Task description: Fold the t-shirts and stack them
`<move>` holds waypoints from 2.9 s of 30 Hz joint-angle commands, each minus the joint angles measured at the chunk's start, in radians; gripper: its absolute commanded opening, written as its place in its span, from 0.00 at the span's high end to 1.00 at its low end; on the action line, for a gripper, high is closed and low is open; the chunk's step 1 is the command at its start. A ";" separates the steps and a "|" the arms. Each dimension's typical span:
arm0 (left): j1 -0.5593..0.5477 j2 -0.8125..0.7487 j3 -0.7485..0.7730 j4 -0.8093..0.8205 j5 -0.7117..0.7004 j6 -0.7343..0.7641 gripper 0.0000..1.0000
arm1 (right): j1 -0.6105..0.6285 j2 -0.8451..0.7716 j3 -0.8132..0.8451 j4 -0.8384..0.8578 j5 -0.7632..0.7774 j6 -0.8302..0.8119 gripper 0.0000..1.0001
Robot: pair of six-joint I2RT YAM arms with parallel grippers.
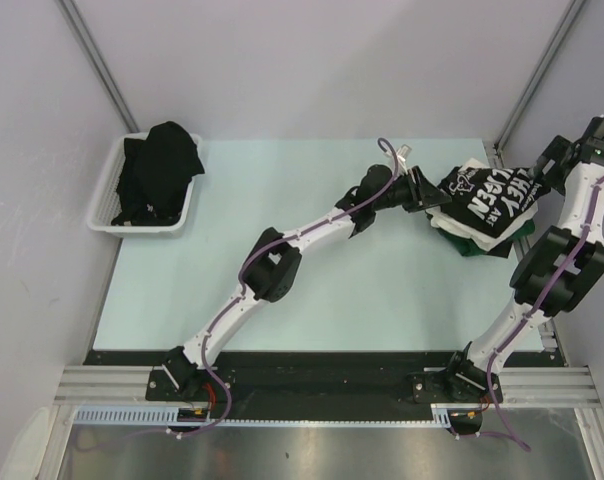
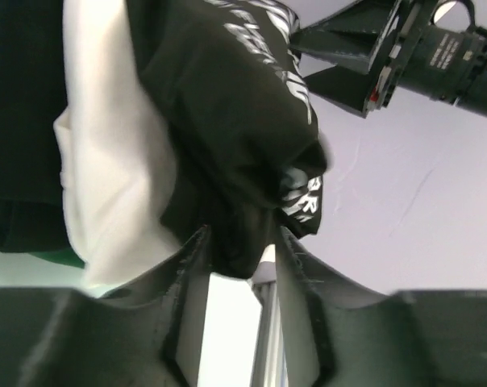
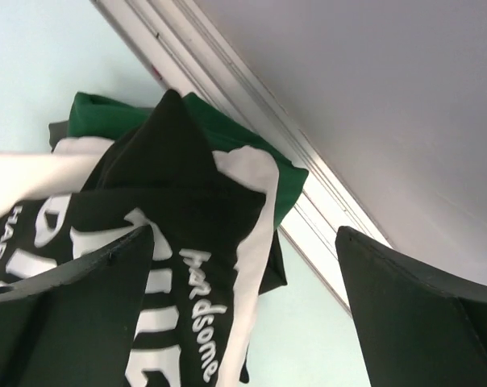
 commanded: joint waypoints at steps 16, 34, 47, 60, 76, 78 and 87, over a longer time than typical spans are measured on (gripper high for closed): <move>0.038 -0.229 -0.194 0.004 0.067 0.153 0.36 | 0.118 -0.139 0.063 0.044 0.008 0.025 0.00; 0.153 -0.611 -0.406 -0.434 -0.109 0.605 0.00 | 0.369 -0.324 -0.103 0.116 0.143 -0.059 0.00; 0.236 -1.096 -0.835 -0.516 -0.621 0.846 0.01 | 0.978 -0.414 -0.348 0.214 0.665 -0.131 0.00; 0.350 -1.244 -0.956 -0.677 -0.556 0.765 0.01 | 0.949 -0.369 -0.303 0.087 0.397 0.116 0.00; 0.365 -1.445 -1.119 -0.691 -0.845 0.889 0.01 | 1.121 -0.300 -0.180 0.215 0.375 0.075 0.00; 0.365 -1.461 -1.149 -0.700 -0.866 0.876 0.00 | 1.132 -0.286 -0.175 0.234 0.392 0.065 0.00; 0.365 -1.515 -1.266 -0.682 -0.996 0.854 0.01 | 1.199 -0.234 -0.169 0.277 0.499 -0.016 0.00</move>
